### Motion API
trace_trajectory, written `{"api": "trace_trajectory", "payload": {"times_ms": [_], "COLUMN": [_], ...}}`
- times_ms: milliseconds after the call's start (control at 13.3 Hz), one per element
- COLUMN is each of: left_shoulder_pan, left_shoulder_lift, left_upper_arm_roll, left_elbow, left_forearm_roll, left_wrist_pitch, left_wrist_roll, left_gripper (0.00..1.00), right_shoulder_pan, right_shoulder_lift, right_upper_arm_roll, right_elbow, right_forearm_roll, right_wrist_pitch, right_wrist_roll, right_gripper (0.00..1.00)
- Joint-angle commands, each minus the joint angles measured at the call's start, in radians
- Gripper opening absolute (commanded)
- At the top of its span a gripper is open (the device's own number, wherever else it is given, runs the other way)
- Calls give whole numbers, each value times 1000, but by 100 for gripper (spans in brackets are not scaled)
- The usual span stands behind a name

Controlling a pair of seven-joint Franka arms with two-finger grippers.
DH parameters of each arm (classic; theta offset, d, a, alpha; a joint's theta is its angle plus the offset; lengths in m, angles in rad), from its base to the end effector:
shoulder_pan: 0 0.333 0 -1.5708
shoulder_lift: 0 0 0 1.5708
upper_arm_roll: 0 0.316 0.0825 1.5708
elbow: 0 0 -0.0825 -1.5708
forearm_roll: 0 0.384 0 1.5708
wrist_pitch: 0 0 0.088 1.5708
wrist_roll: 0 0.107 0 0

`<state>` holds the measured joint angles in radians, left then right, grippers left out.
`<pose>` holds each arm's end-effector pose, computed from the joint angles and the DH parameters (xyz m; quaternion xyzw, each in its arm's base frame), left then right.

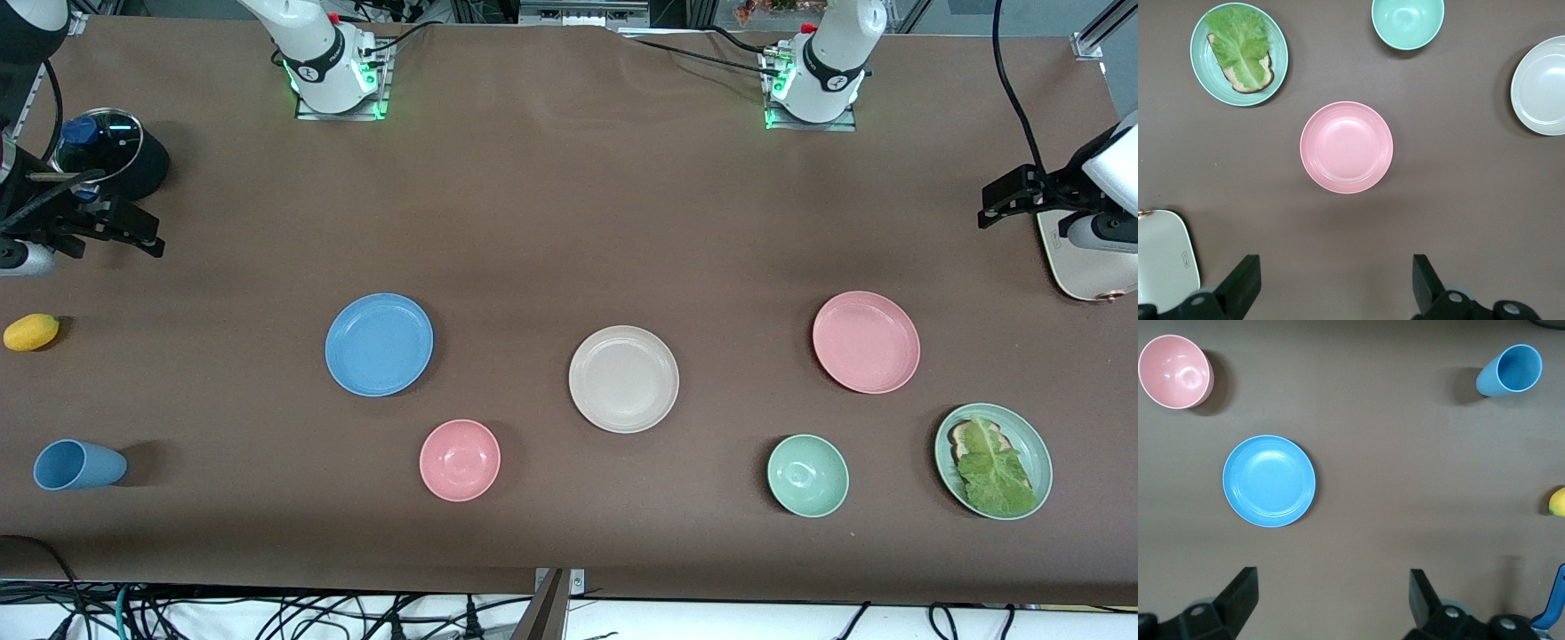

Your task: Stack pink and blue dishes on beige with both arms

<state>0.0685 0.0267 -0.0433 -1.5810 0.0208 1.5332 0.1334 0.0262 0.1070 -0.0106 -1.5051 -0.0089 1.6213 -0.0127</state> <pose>0.5572 0.0167 0.6017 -0.9978 0.0540 0.0379 0.0068 0.5918 0.0087 0.5988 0.9999 0.0144 0.0046 0.0050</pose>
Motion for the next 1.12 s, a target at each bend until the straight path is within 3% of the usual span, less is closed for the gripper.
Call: {"api": "trace_trajectory", "payload": {"times_ms": [0,150,1050], "left_shoulder_pan": [4,4,5], "left_shoulder_lift": [12,13,13], "left_upper_arm_roll": [-1,-1,0], "left_elbow": [33,33,33], "left_forearm_roll": [-27,-27,-25], "left_wrist_pitch": [-22,-22,-22], "left_wrist_roll": [15,15,15], "left_gripper": [100,100,100], "right_shoulder_pan": [-9,-9,-6], "right_shoulder_lift": [-13,-17,-24], "right_upper_arm_roll": [-3,-49,-37], "right_elbow": [-9,-14,-24], "right_forearm_roll": [36,84,67], "right_wrist_pitch": [-3,-9,-21], "right_wrist_roll": [-7,-19,-69], "right_gripper": [100,100,100]}}
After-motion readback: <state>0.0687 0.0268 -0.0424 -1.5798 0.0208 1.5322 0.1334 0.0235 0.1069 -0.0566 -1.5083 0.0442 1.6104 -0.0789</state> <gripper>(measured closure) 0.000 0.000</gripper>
